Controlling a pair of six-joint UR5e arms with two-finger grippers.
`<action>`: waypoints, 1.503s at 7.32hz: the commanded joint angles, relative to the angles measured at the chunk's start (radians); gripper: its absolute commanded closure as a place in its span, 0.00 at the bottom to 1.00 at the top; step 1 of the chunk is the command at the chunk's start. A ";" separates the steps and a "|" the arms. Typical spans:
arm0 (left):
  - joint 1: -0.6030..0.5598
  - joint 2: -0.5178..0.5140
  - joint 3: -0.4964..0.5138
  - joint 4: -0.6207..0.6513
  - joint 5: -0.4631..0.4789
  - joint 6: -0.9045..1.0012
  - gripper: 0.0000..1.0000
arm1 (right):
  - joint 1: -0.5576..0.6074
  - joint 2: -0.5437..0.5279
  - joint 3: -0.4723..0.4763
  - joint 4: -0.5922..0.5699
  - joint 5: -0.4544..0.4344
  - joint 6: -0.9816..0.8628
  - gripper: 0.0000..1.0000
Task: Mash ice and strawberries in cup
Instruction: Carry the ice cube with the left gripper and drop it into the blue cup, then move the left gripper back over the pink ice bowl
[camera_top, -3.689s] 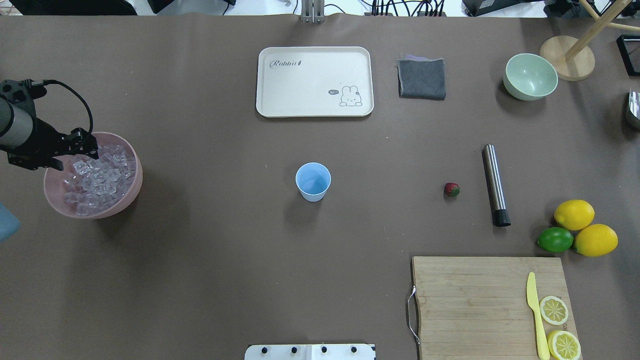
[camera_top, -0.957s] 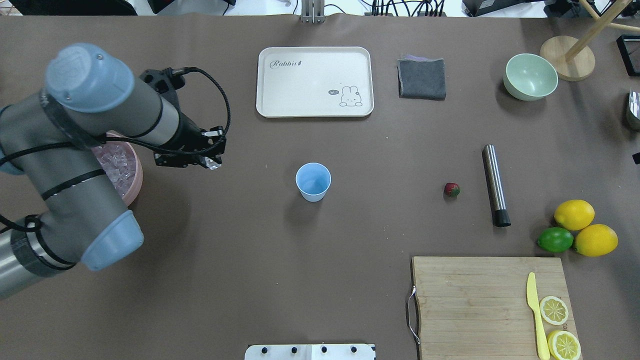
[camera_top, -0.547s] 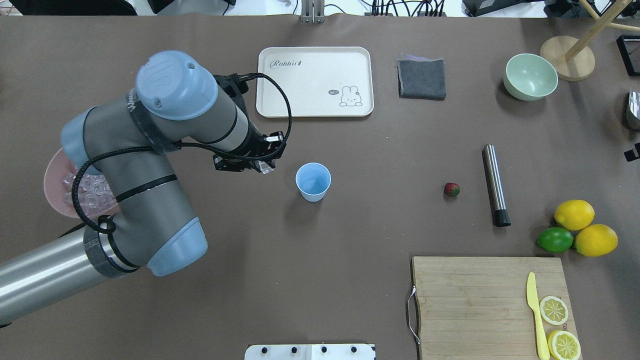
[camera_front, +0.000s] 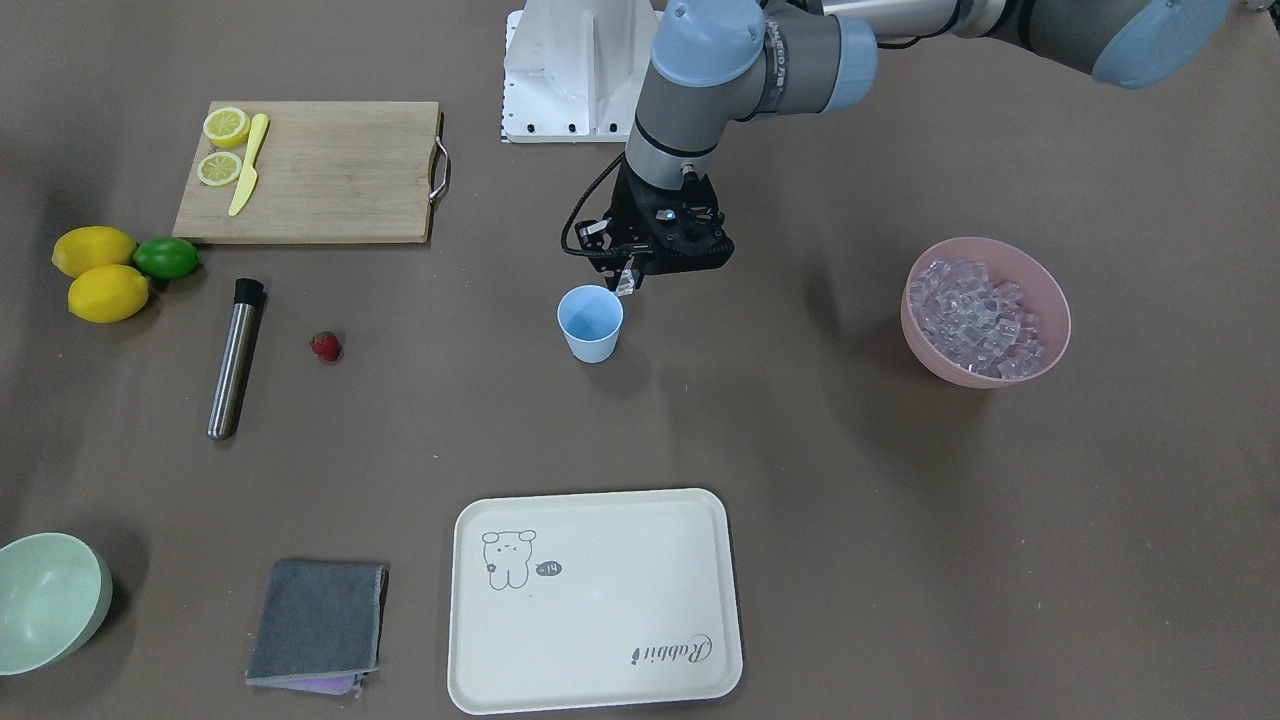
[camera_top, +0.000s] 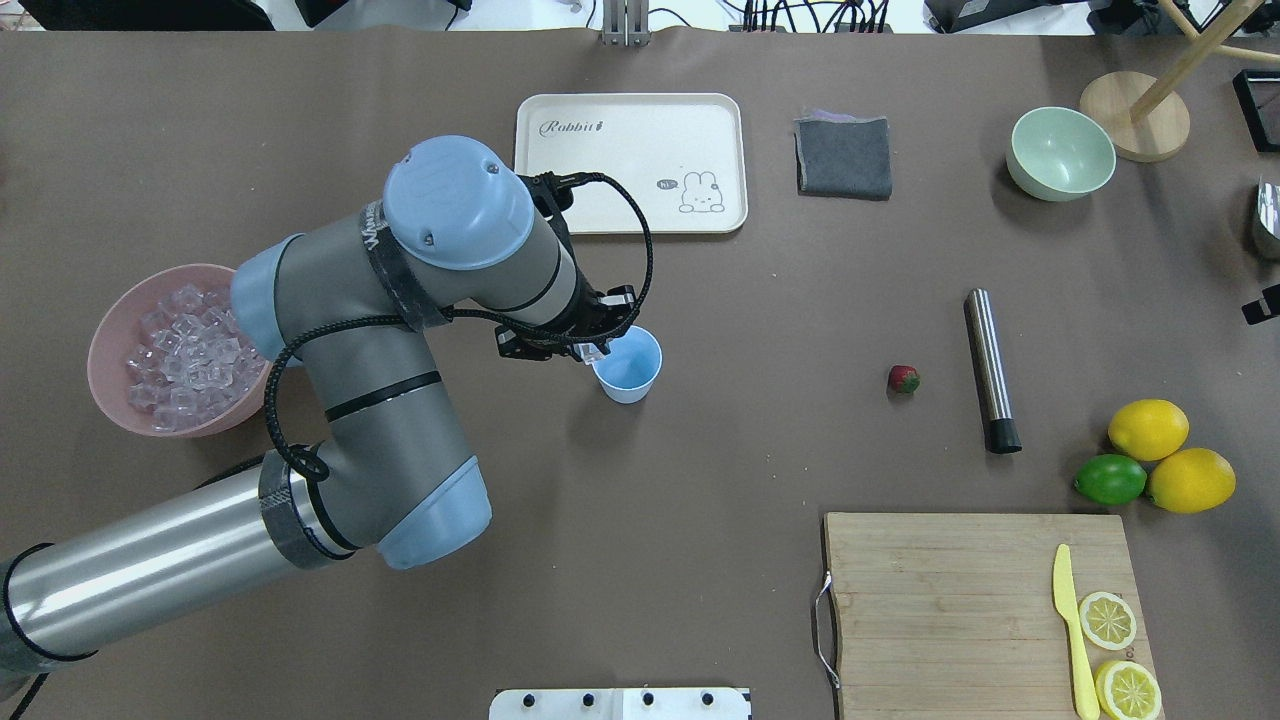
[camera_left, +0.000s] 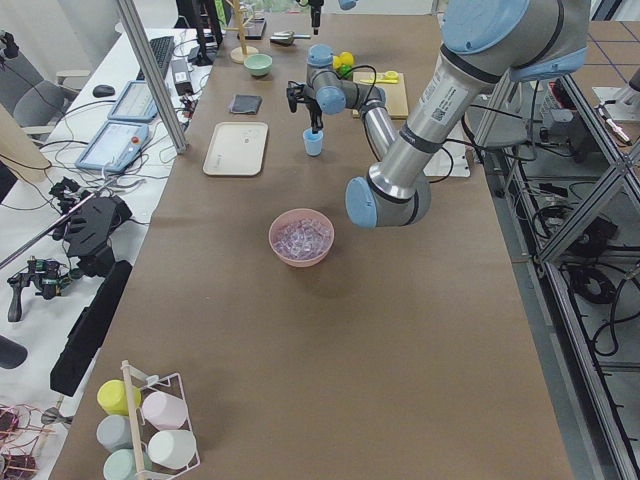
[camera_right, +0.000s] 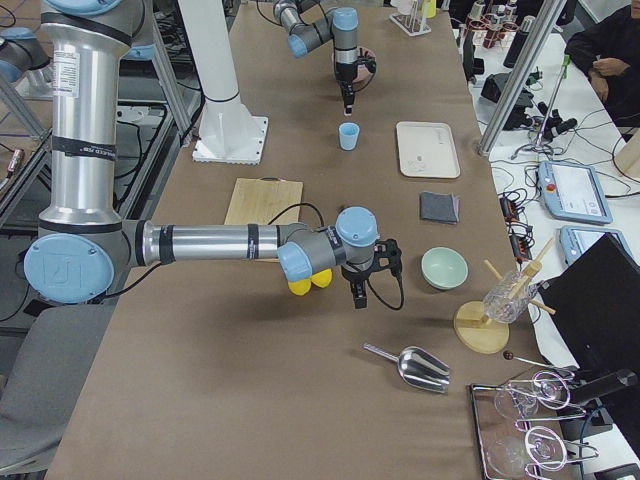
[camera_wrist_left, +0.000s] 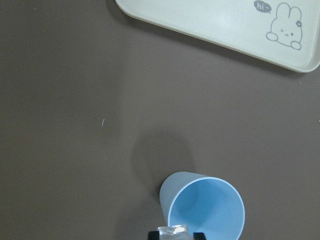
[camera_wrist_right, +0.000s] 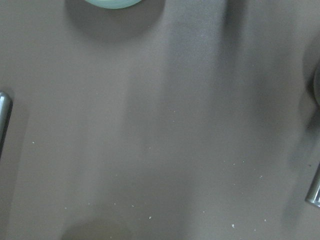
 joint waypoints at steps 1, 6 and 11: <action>0.020 -0.027 0.056 -0.055 0.026 -0.008 0.93 | -0.002 -0.001 0.000 0.000 0.000 0.000 0.00; -0.019 -0.020 0.060 -0.053 0.021 0.015 0.05 | -0.002 -0.003 -0.001 -0.002 0.000 0.000 0.00; -0.217 0.331 -0.283 0.176 -0.053 0.615 0.06 | -0.002 -0.001 -0.002 0.000 0.000 0.000 0.00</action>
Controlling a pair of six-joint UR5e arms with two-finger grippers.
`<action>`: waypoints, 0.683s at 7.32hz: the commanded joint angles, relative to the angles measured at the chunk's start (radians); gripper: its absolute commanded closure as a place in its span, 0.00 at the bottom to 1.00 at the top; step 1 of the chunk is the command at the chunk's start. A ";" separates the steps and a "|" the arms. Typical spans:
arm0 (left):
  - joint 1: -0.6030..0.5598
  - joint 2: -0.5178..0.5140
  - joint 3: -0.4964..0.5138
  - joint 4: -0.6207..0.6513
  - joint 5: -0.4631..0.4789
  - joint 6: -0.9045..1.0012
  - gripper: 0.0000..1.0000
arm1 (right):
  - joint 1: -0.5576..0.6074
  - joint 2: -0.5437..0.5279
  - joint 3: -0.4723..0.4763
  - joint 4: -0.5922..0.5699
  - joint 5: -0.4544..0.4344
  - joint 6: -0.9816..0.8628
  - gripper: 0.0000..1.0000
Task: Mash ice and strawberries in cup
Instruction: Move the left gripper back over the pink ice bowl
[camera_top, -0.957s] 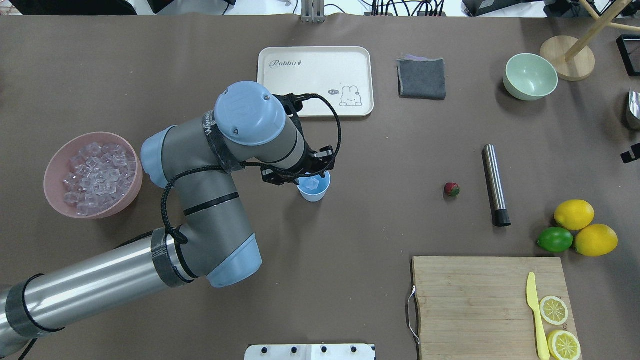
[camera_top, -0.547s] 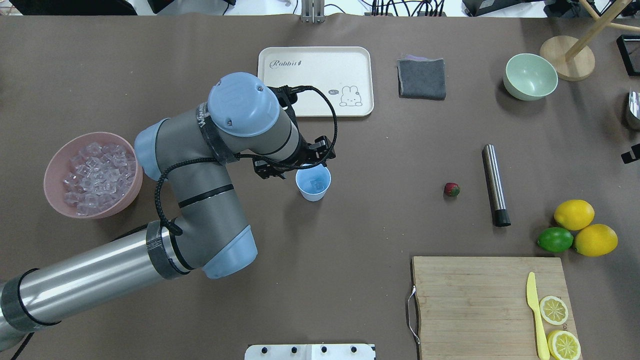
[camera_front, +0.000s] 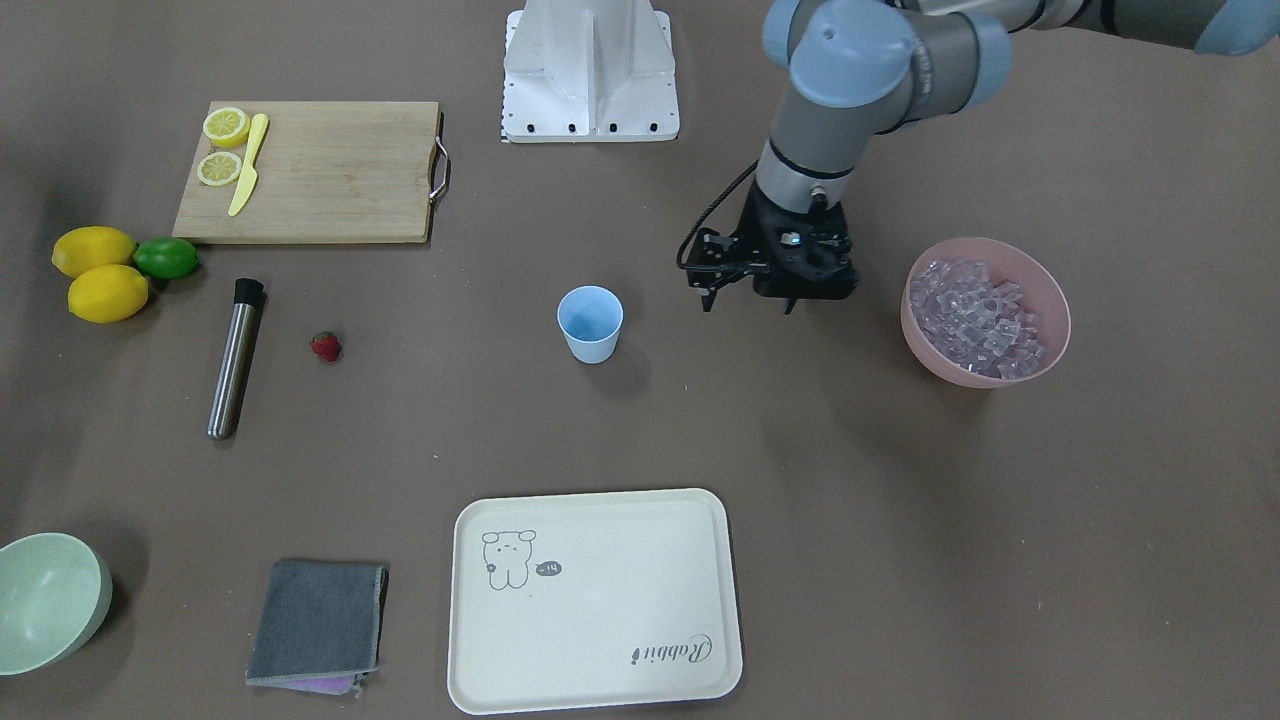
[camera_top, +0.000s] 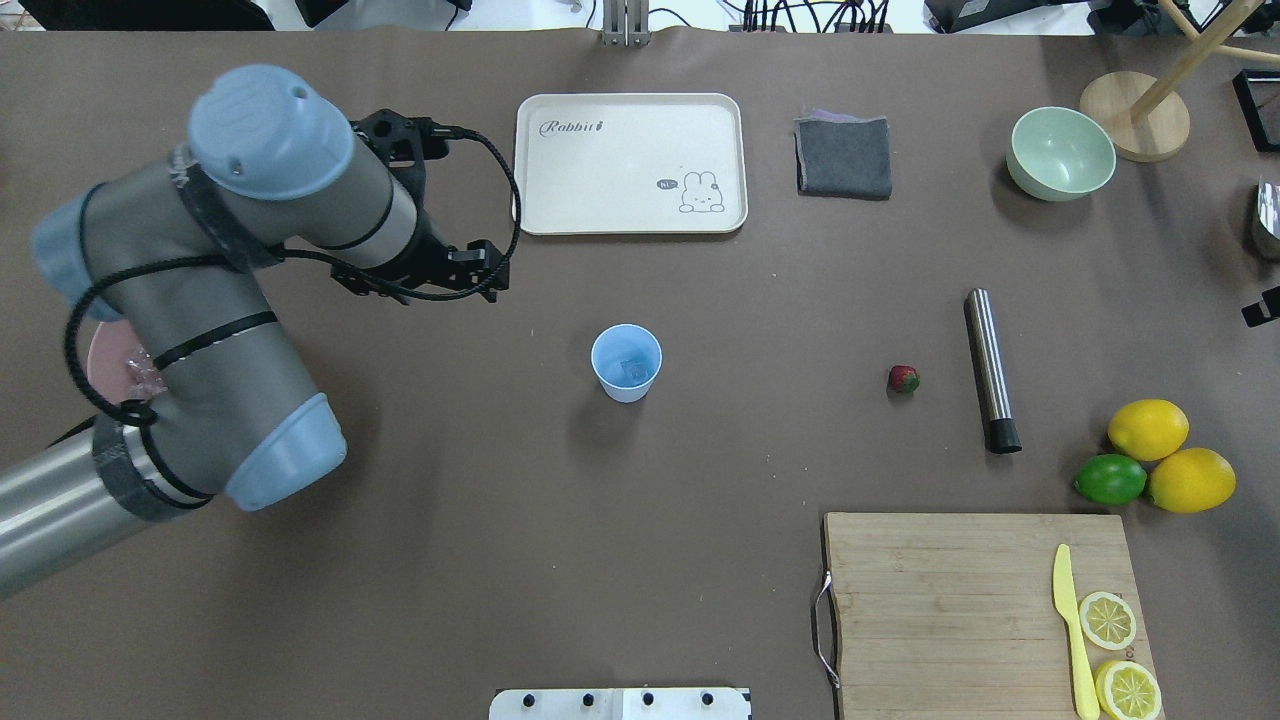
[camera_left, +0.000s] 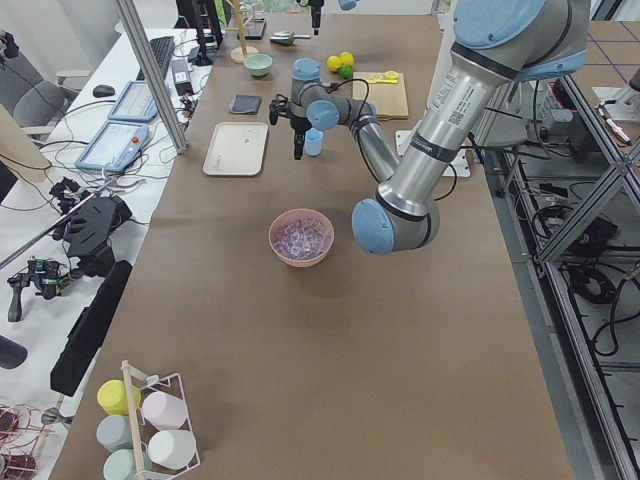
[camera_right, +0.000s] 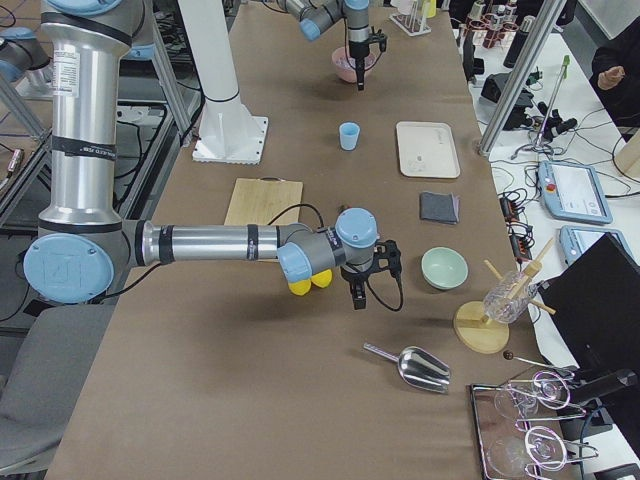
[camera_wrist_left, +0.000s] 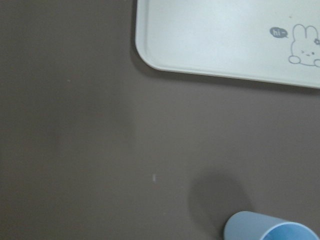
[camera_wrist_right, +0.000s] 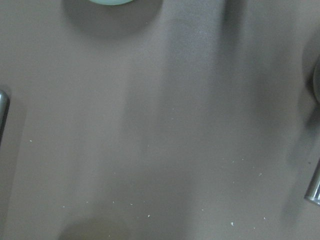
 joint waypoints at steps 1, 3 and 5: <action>-0.063 0.169 -0.116 0.054 0.000 0.232 0.06 | 0.000 0.000 0.003 0.001 0.000 0.000 0.00; -0.154 0.312 -0.148 0.017 -0.002 0.535 0.08 | -0.002 0.002 0.005 0.001 0.000 0.002 0.00; -0.163 0.415 -0.128 -0.125 -0.002 0.643 0.09 | -0.002 0.000 0.008 0.002 0.000 0.002 0.00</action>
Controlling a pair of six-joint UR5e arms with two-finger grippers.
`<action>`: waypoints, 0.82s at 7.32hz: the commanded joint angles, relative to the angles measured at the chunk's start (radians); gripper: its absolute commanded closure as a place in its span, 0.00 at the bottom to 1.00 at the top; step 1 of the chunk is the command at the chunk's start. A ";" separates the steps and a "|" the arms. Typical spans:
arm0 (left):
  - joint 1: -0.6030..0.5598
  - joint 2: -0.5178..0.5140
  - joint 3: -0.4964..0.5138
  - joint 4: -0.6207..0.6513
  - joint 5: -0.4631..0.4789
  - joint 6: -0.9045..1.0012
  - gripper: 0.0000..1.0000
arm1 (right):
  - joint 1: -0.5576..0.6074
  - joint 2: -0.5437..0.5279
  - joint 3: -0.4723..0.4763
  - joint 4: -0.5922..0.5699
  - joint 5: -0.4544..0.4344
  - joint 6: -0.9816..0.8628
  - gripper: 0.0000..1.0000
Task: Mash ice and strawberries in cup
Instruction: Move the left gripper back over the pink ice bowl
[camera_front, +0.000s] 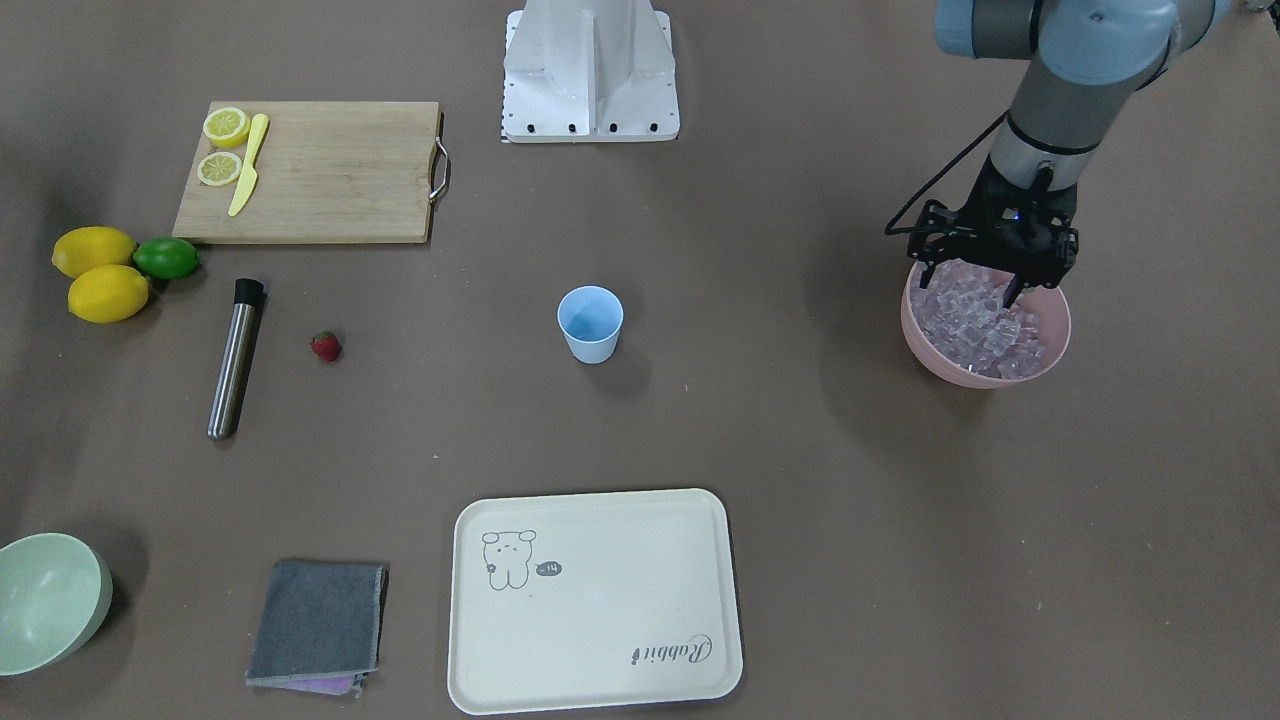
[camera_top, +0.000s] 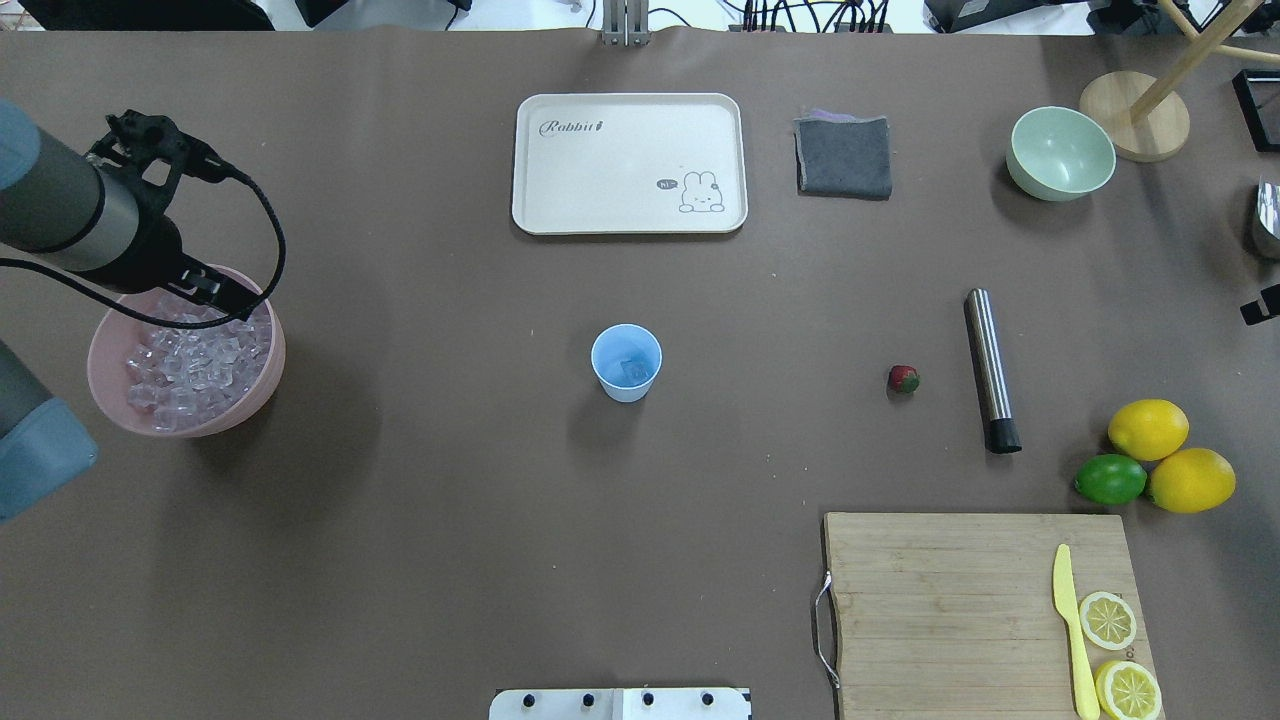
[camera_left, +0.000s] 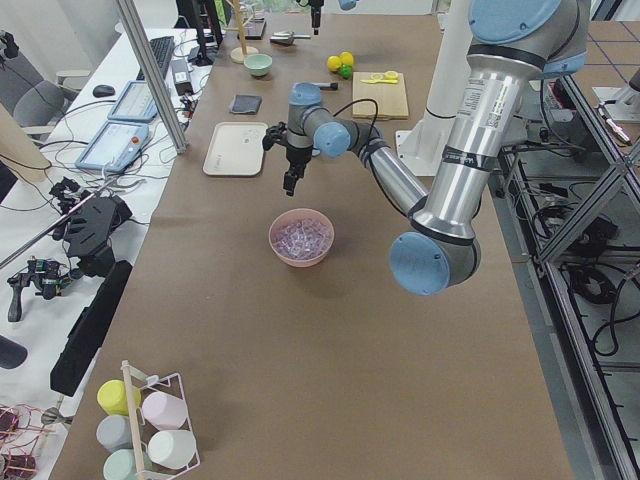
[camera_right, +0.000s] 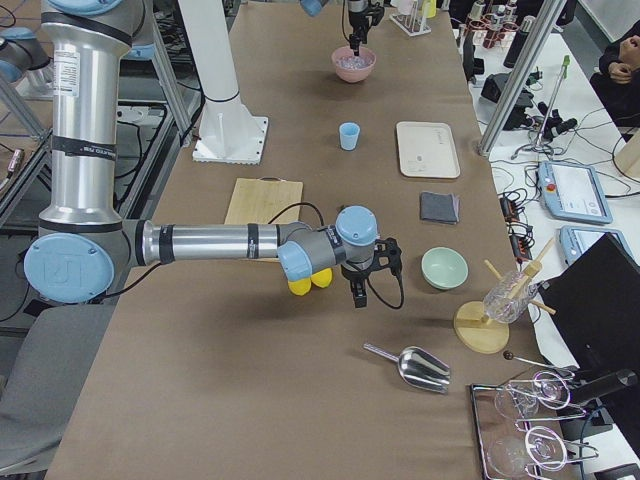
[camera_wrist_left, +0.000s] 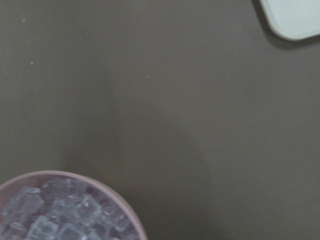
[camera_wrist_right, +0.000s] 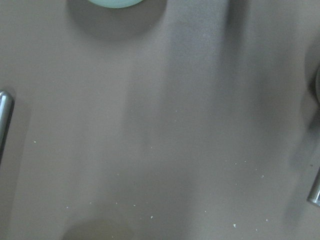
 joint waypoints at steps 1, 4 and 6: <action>-0.011 0.077 0.013 -0.100 0.000 0.075 0.09 | 0.000 0.000 0.001 0.001 0.000 0.000 0.00; -0.005 0.074 0.053 -0.104 -0.002 0.066 0.10 | -0.002 0.000 0.000 -0.001 0.000 0.000 0.00; 0.008 0.036 0.105 -0.109 -0.012 -0.036 0.10 | -0.003 0.000 0.000 -0.001 0.000 0.000 0.00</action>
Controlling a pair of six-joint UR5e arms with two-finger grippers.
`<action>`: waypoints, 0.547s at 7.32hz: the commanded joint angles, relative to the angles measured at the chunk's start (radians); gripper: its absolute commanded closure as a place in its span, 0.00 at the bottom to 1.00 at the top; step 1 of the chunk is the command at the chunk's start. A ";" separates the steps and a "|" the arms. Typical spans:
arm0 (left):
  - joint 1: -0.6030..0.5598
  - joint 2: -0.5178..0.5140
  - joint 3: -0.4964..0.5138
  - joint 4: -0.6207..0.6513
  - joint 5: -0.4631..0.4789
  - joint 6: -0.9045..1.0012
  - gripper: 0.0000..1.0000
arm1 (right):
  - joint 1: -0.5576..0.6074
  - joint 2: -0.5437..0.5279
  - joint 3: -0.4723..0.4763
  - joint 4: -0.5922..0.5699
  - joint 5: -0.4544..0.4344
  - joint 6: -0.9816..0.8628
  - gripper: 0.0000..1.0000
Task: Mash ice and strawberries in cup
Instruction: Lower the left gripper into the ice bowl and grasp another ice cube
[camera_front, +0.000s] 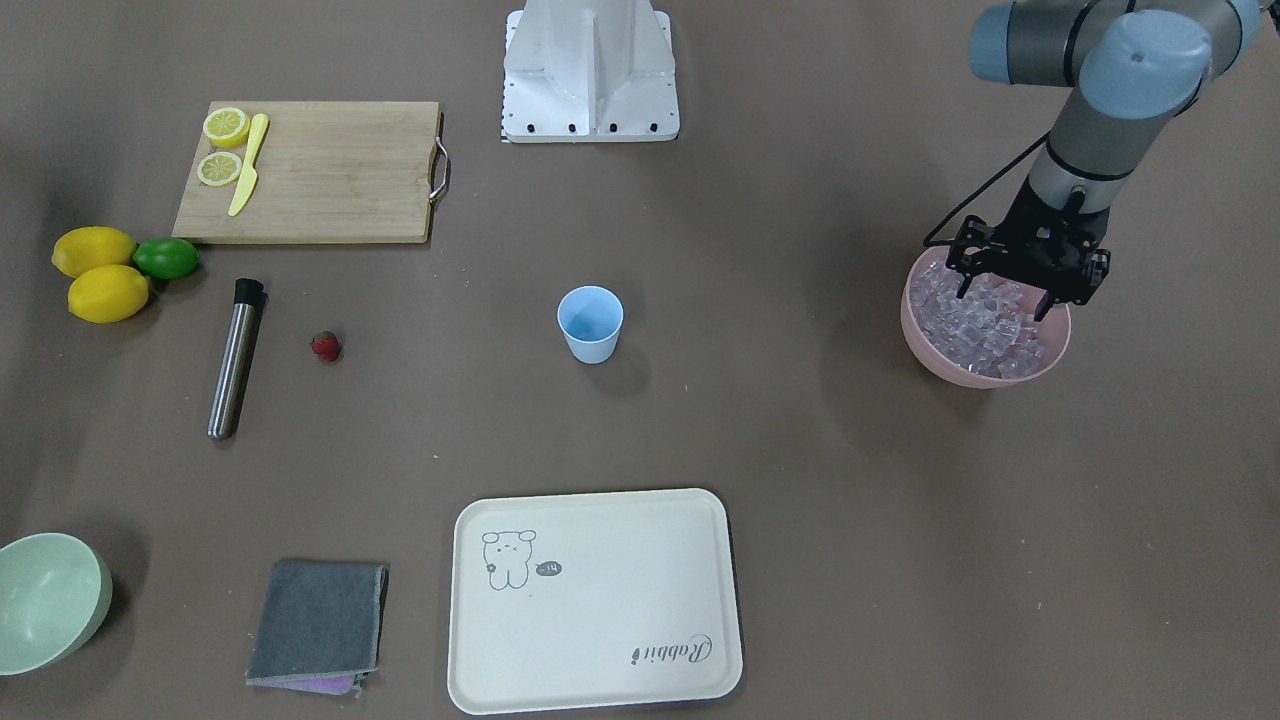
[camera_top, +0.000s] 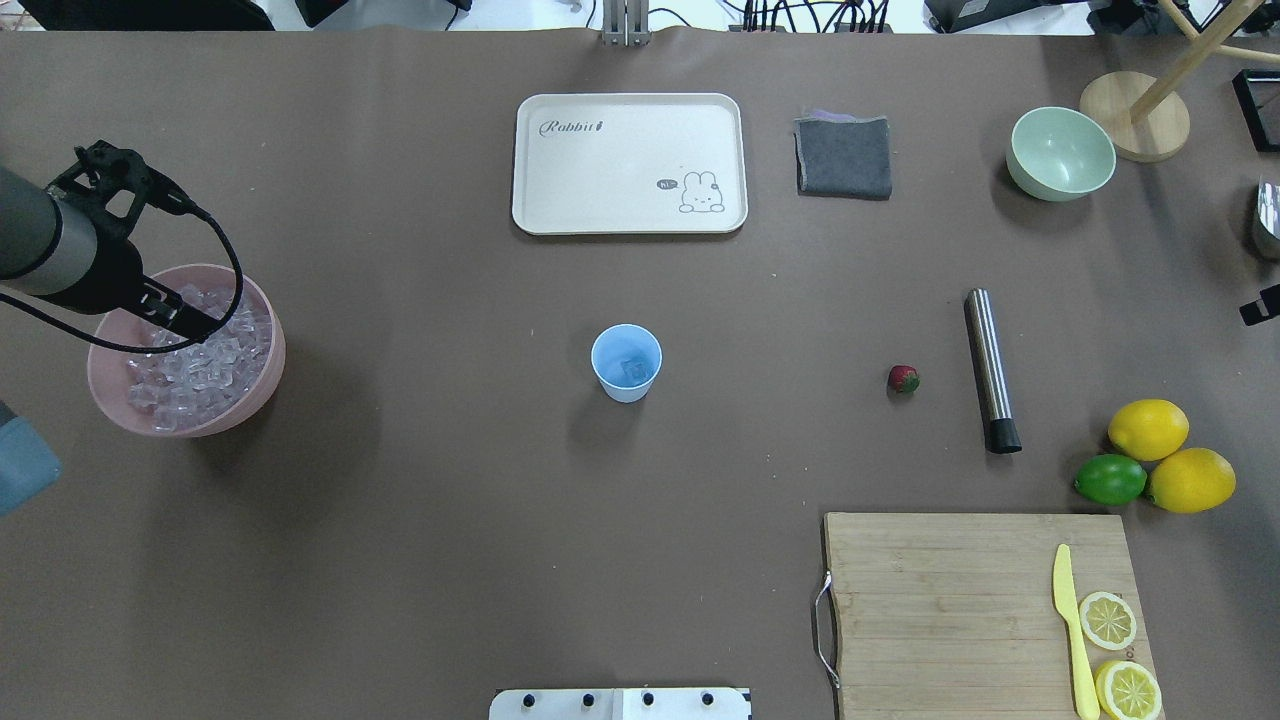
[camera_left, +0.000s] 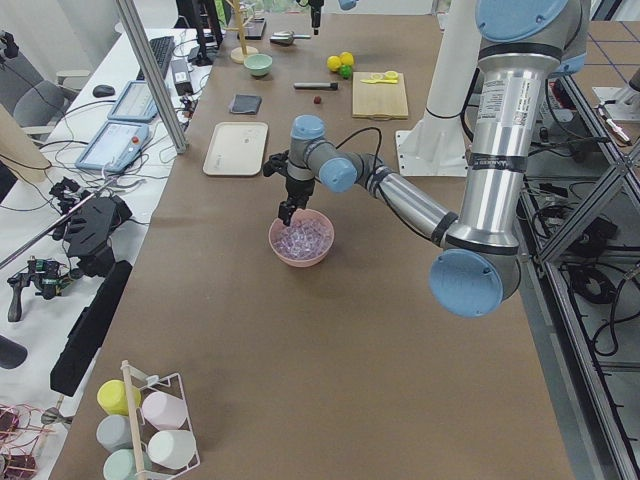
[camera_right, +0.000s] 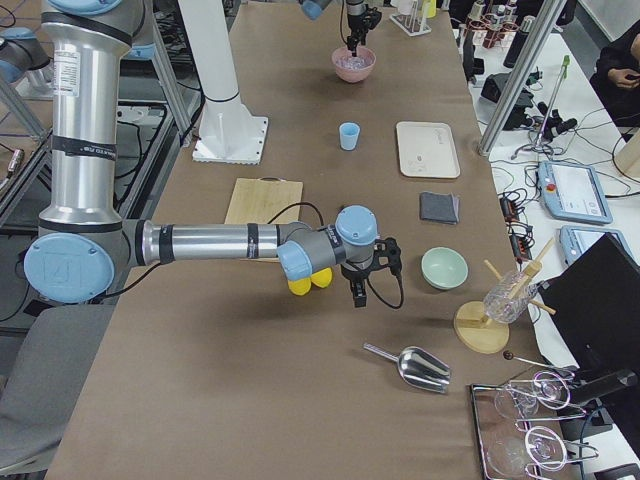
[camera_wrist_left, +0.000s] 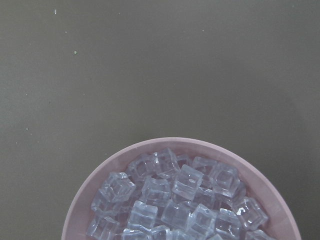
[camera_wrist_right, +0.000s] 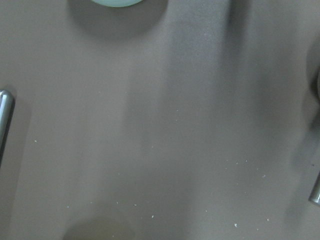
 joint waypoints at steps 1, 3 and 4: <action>0.019 -0.019 0.026 -0.001 -0.006 -0.107 0.11 | -0.001 0.000 0.000 0.000 0.000 0.000 0.00; 0.019 -0.018 0.037 0.002 -0.068 -0.219 0.11 | -0.001 -0.002 -0.002 0.000 0.000 0.000 0.00; 0.020 -0.016 0.038 0.002 -0.066 -0.241 0.11 | -0.001 -0.002 -0.003 0.000 0.000 0.000 0.00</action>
